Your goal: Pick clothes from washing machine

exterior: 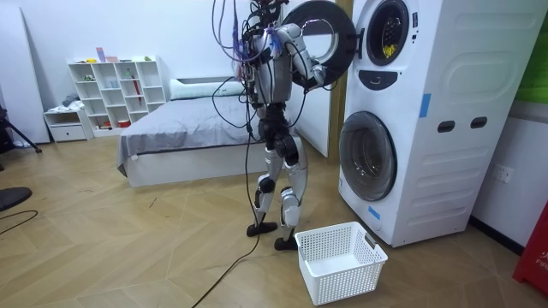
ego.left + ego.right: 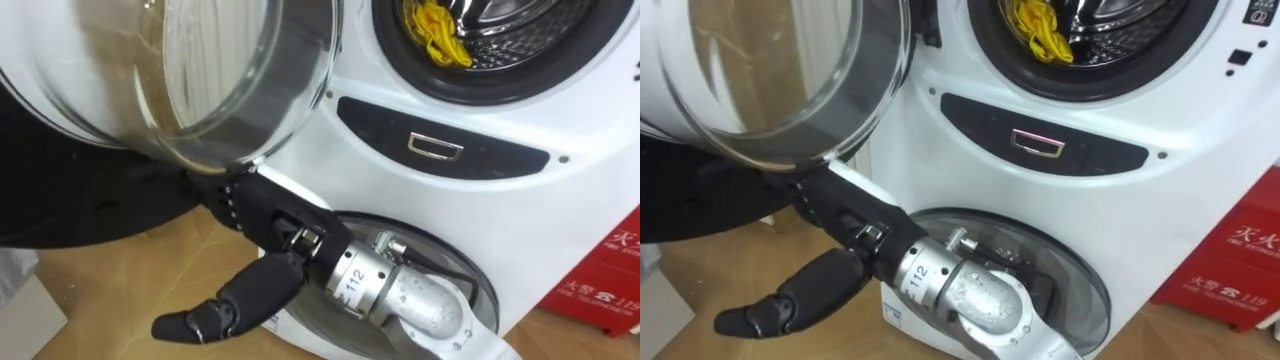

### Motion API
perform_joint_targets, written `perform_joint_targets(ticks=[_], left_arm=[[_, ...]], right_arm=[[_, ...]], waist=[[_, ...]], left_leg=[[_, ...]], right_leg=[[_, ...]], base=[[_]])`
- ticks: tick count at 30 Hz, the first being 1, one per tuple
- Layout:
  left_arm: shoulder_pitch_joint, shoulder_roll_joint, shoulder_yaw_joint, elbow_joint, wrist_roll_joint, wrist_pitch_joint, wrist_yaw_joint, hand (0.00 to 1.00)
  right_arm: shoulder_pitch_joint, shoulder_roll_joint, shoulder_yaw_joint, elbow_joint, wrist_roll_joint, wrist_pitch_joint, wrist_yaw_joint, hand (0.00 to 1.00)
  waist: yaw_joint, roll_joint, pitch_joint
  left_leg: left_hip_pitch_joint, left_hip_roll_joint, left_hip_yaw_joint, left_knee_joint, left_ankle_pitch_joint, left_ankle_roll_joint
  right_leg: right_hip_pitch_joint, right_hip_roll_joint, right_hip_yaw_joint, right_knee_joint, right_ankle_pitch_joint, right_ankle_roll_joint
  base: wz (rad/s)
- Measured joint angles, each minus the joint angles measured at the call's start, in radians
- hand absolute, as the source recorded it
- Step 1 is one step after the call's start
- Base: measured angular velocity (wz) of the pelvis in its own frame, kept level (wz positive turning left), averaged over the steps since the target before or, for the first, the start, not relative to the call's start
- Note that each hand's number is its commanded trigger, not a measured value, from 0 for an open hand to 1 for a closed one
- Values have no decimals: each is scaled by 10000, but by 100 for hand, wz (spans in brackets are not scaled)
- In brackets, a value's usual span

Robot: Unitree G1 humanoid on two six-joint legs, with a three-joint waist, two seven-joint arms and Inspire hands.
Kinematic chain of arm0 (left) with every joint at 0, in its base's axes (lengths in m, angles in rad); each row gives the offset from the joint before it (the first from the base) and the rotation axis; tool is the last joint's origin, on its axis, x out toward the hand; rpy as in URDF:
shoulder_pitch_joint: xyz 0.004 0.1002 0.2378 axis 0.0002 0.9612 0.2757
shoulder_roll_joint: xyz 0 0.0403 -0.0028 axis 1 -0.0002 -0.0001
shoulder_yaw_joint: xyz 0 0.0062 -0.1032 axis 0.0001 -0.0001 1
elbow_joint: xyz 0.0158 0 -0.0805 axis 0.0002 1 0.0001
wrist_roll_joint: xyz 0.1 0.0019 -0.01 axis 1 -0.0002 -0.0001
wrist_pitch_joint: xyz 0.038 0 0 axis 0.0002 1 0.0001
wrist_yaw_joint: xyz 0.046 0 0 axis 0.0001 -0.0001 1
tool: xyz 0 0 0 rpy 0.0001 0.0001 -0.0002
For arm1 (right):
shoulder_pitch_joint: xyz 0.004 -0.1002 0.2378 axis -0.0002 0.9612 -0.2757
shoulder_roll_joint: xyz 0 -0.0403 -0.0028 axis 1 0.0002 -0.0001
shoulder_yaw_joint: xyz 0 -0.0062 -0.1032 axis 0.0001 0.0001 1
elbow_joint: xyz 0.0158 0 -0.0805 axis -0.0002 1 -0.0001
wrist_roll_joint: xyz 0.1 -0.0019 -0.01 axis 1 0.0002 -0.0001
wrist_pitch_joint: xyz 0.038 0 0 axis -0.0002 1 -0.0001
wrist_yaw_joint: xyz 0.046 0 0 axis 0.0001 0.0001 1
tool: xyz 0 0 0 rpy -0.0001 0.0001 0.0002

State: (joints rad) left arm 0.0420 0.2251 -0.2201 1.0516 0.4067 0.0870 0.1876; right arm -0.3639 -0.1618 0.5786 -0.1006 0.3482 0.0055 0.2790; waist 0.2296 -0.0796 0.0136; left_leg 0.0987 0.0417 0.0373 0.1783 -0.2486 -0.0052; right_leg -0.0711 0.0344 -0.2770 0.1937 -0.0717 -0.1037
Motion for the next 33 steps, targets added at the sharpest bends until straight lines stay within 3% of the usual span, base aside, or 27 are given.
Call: perform_joint_targets(ticks=[8,12,16,19,21,25,27,30,33], left_arm=[[175,-102,-4,-1,-1,68,44,0],[384,-102,12,1,-16,73,62,0],[504,-105,382,36,44,68,68,0],[594,-132,632,36,184,72,201,0],[818,-180,648,21,192,75,337,0],[1064,-189,891,-143,185,175,484,0],[1071,-199,982,-133,179,176,593,0],[1062,-201,998,-117,178,149,721,0],[1105,-196,1001,-97,179,151,716,0]], right_arm=[[32,-81,-123,202,-38,0,-393,0],[730,-172,-287,196,-79,-3,-738,0],[1401,-582,-1219,181,-225,-1,-1054,0],[1543,-750,-2227,46,-466,-2,-1570,0],[1541,-810,-3018,-28,-1179,-3,-2048,0],[1551,-880,-3784,-376,-1574,-2,-2663,0],[1556,-996,-4008,-610,-1578,-2,-2795,0],[1533,-1041,-4263,-811,-1571,-2,-2894,0],[1529,-1192,-4517,-1151,-1574,-1,-3014,0]], waist=[[-389,41,26],[-659,55,31],[-1124,60,28],[-1326,128,-37],[-1576,264,-210],[-1881,400,-223],[-2057,368,-217],[-2064,248,-170],[-2096,92,-173]], left_leg=[[6,16,-9,-111,0,1],[213,22,90,-97,8,15],[255,5,155,-153,-22,65],[312,8,251,-226,-35,85],[392,9,305,-254,-34,86],[540,15,440,-237,-30,89],[554,13,471,-159,-26,88],[574,7,603,-136,-25,86],[541,2,684,-170,-28,83]], right_leg=[[-1,37,-1,-98,21,26],[166,32,0,-104,18,47],[204,6,15,-100,11,104],[200,33,120,-77,15,108],[243,32,149,-61,17,111],[332,52,261,-53,16,114],[334,52,299,-40,16,111],[270,70,461,68,-2,104],[210,89,584,116,-14,91]], base=[[0],[-4],[0],[-8],[-8],[-9],[-5],[-12],[-7]])
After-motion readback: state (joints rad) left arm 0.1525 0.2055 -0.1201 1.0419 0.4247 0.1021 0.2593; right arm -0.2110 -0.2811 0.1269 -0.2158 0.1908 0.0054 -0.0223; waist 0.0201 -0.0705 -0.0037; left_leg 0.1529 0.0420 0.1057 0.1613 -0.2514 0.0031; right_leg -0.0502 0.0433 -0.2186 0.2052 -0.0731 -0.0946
